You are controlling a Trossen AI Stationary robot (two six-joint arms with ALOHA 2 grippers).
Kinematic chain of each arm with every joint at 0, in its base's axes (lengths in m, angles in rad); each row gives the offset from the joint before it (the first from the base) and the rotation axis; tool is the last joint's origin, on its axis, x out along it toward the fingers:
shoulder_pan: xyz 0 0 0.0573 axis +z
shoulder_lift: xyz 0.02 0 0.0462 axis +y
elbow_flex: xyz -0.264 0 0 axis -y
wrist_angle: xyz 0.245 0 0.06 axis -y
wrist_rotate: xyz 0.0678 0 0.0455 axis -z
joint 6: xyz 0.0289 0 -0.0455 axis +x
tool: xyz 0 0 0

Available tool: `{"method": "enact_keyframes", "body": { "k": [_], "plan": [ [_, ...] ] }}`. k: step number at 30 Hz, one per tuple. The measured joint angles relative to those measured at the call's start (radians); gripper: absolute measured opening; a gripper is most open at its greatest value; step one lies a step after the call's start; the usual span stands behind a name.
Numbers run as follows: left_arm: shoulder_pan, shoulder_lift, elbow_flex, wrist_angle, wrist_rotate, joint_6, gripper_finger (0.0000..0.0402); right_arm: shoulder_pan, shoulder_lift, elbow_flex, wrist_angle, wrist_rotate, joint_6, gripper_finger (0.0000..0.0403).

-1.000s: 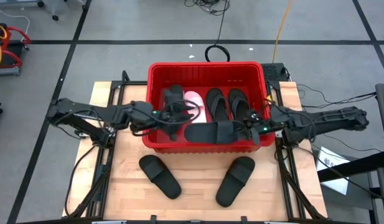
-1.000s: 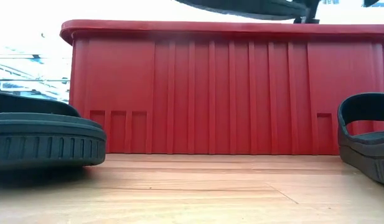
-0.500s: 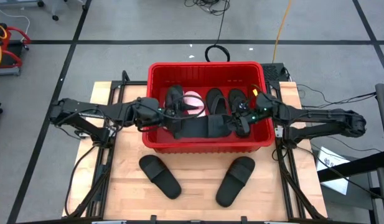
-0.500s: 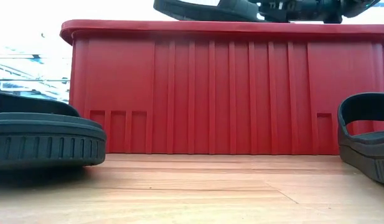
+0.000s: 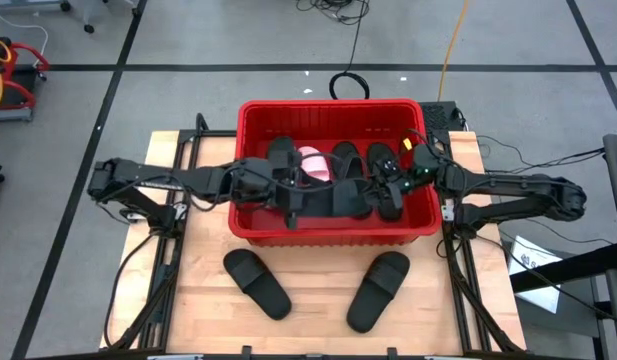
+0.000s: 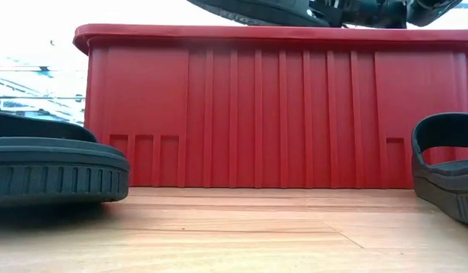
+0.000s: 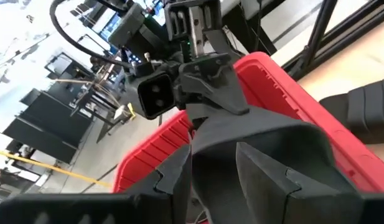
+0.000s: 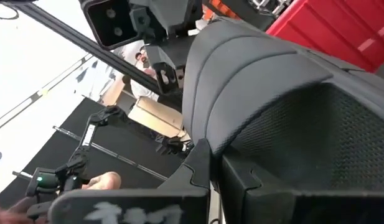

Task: Pick and place slides into bin
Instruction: Put the black slipper into the red bin

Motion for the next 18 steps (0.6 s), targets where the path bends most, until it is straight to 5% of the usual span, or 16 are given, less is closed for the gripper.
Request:
{"method": "enact_keyframes", "body": {
  "k": [18],
  "plan": [
    [0.079,0.048,0.001,-0.024,0.081,-0.176,0.0134,0.001,0.039,0.0,0.008,-0.003,-0.049,0.0]
  ]
}}
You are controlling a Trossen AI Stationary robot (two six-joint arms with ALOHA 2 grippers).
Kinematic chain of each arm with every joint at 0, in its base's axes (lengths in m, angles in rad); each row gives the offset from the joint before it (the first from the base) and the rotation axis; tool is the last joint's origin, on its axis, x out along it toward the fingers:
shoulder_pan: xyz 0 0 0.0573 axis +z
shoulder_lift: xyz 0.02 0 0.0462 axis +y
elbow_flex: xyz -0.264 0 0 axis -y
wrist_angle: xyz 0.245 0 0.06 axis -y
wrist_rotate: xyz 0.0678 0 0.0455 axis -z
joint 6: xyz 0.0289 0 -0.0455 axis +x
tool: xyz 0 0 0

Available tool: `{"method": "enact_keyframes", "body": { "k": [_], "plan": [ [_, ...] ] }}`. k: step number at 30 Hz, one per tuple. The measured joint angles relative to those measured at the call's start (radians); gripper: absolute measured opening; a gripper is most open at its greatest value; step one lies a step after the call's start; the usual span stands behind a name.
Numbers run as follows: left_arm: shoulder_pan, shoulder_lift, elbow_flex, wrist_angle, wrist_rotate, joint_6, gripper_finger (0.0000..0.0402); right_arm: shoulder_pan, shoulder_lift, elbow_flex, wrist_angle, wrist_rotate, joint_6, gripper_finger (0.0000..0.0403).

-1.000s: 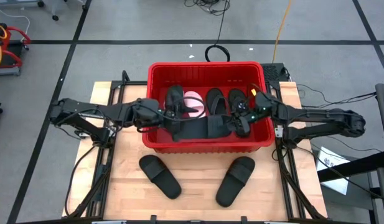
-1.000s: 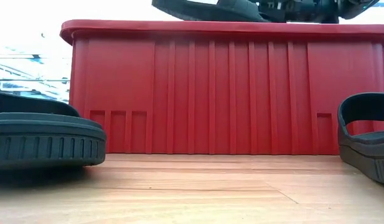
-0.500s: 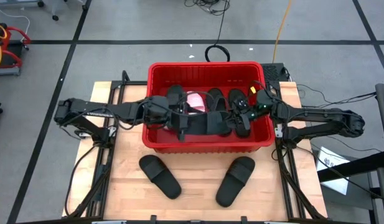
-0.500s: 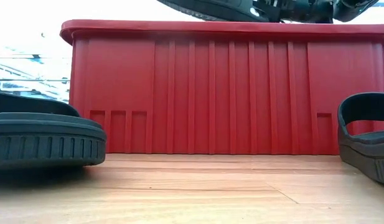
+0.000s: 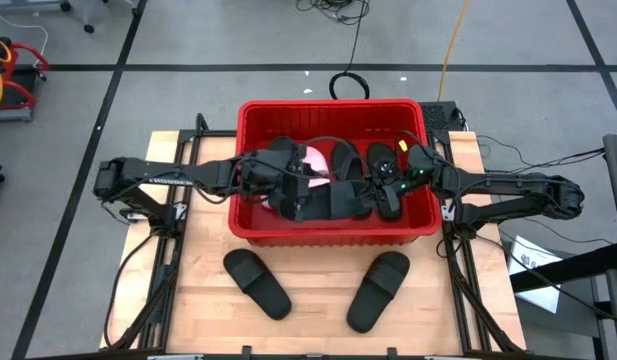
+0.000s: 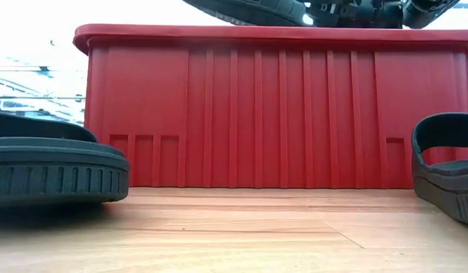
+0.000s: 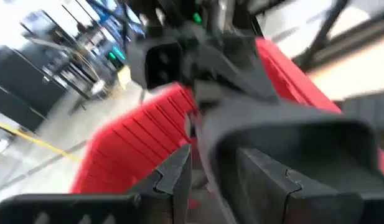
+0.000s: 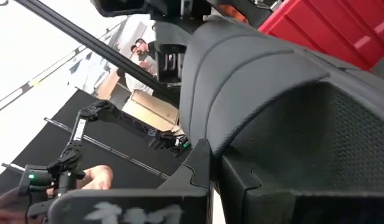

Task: Pick and place slides into bin
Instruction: Put the black slipper into the red bin

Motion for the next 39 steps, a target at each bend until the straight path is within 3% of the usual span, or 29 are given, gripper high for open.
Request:
{"method": "enact_keyframes", "body": {
  "k": [11,19,32,39],
  "plan": [
    [0.009,0.033,-0.002,0.047,-0.019,-0.013,0.0124,0.0,0.0,0.0,0.003,-0.003,-0.005,0.0],
    [0.011,0.035,-0.002,0.047,-0.01,-0.034,0.001,0.0,0.0,0.0,0.002,-0.013,-0.004,0.0008],
    [0.011,0.035,-0.002,0.041,-0.004,-0.055,0.0003,0.0,0.002,-0.003,-0.004,0.005,-0.031,0.0045],
    [0.01,0.011,-0.002,0.008,-0.01,-0.086,0.0002,0.0,0.002,-0.003,0.003,0.004,-0.035,0.0101]
  ]
}}
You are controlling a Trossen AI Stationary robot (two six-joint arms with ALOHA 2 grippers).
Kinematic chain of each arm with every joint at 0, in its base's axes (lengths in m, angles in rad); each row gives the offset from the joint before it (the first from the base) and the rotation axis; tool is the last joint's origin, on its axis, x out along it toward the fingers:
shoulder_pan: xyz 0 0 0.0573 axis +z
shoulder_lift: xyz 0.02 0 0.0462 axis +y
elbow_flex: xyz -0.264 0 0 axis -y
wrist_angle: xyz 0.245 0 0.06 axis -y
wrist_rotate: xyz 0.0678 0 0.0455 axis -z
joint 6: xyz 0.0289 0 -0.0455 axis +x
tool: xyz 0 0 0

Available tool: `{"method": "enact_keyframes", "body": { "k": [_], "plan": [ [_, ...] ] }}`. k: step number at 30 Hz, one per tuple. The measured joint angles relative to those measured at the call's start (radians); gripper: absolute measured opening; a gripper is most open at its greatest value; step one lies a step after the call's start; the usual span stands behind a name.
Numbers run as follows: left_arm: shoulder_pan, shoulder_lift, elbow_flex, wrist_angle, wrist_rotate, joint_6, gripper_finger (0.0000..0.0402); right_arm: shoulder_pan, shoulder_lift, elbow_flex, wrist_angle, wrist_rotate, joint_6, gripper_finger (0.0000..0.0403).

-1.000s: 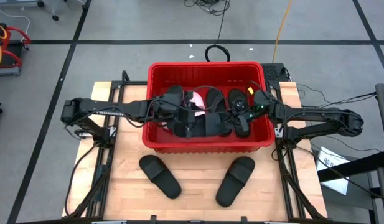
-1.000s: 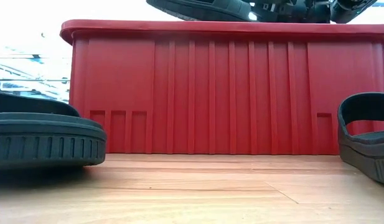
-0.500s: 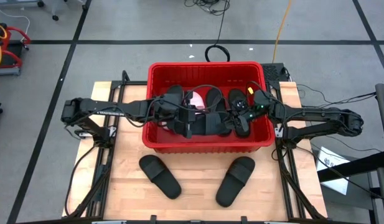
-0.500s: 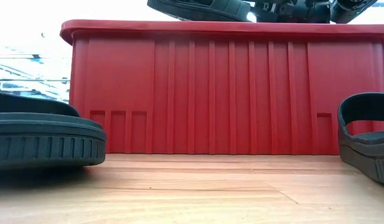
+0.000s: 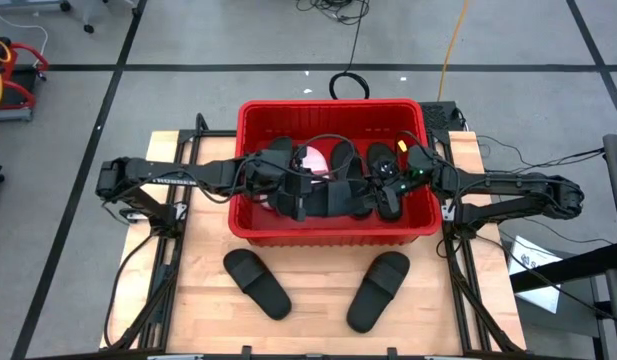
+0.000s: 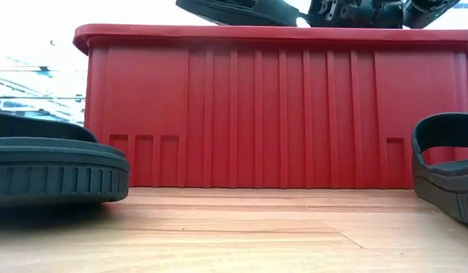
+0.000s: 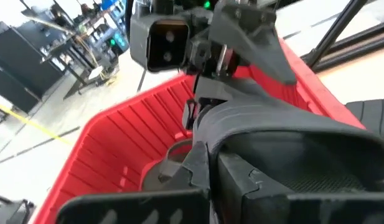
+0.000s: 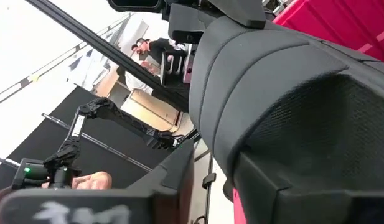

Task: Pick and place slides into bin
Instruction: Put the black slipper into the red bin

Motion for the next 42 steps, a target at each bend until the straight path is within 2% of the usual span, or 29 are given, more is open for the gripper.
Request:
{"method": "enact_keyframes", "body": {
  "k": [5,9,15,19,25,31,39,42],
  "plan": [
    [-0.001,-0.052,0.002,-0.088,-0.046,-0.028,0.0001,-0.007,-0.009,0.0,-0.004,-0.042,0.01,0.0144],
    [0.0,-0.099,-0.001,-0.146,-0.128,-0.076,0.0001,-0.014,-0.028,-0.001,0.002,-0.088,0.012,0.0158],
    [0.0,-0.16,0.0,-0.182,-0.387,-0.234,0.0,-0.028,-0.077,-0.002,0.05,-0.079,-0.013,0.0153],
    [0.0,-0.158,0.0,-0.159,-0.567,-0.412,0.0,-0.051,-0.12,-0.001,0.103,-0.064,-0.067,0.0138],
    [0.0,-0.109,0.0,-0.141,-0.782,-0.709,0.0,-0.081,-0.186,-0.001,0.102,0.074,-0.244,0.0087],
    [-0.003,-0.039,0.0,-0.068,-0.854,-0.868,0.0,-0.099,-0.209,-0.001,0.096,0.136,-0.412,0.0009],
    [-0.013,0.064,0.0,-0.064,-1.056,-1.092,0.0,-0.107,-0.21,-0.001,0.093,0.135,-0.44,0.0002],
    [-0.003,0.11,0.0,-0.041,-1.068,-1.123,0.0,-0.107,-0.21,-0.001,0.092,0.133,-0.441,0.0001]
  ]
}}
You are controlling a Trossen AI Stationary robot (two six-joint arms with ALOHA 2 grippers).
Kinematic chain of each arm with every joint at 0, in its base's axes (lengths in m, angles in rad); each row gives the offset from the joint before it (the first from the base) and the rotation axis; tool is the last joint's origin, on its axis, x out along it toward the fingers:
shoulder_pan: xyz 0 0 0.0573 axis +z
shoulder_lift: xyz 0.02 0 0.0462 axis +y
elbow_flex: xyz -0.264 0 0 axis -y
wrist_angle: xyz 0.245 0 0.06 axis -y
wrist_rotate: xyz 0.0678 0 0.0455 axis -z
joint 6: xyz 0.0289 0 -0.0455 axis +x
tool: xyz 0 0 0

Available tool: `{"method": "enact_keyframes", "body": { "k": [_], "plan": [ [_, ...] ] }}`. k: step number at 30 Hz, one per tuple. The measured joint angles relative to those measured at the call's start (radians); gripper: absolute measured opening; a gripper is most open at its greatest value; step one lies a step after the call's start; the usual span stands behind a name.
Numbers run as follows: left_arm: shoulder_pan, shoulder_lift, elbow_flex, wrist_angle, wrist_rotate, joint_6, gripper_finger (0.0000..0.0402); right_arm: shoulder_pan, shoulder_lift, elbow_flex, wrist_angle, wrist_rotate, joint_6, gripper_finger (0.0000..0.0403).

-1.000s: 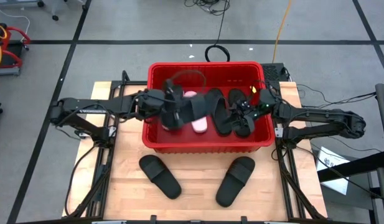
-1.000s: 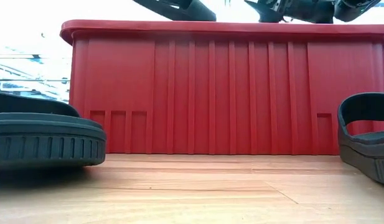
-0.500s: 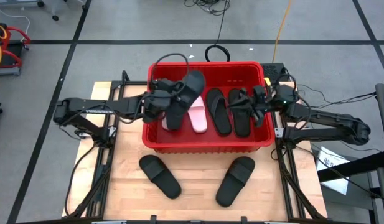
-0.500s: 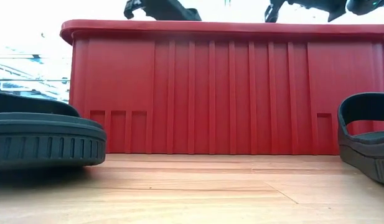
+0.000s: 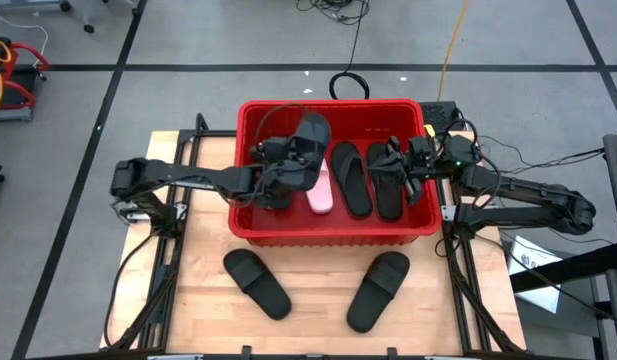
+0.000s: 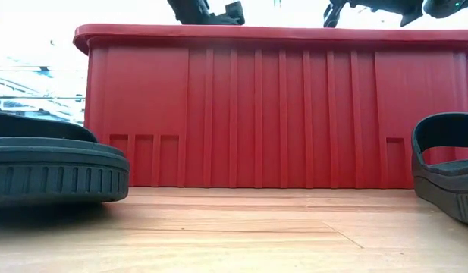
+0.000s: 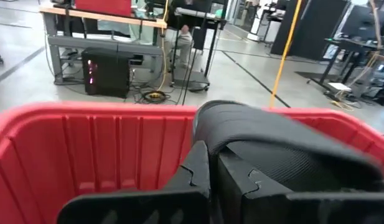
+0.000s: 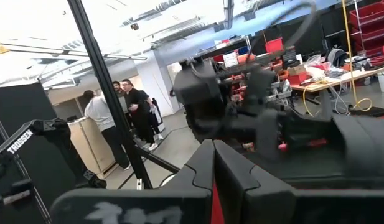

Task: Pick and place slides into bin
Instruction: Put the black slipper into the red bin

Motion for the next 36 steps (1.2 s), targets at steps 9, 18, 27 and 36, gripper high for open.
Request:
{"method": "enact_keyframes", "body": {
  "k": [9,18,27,36],
  "plan": [
    [0.033,0.133,0.0,0.008,0.031,-0.096,0.0,0.0,0.0,0.0,-0.015,-0.012,-0.004,0.0],
    [0.049,0.175,0.0,-0.093,0.071,-0.223,0.0,0.0,0.0,0.0,-0.018,-0.031,-0.023,0.0],
    [0.084,0.196,0.001,-0.198,0.162,-0.328,0.0,0.0,0.0,0.0,-0.019,-0.031,-0.048,0.0],
    [0.089,0.263,0.0,-0.196,0.222,-0.416,0.0,0.0,0.0,0.0,-0.041,-0.031,-0.049,0.0]
  ]
}}
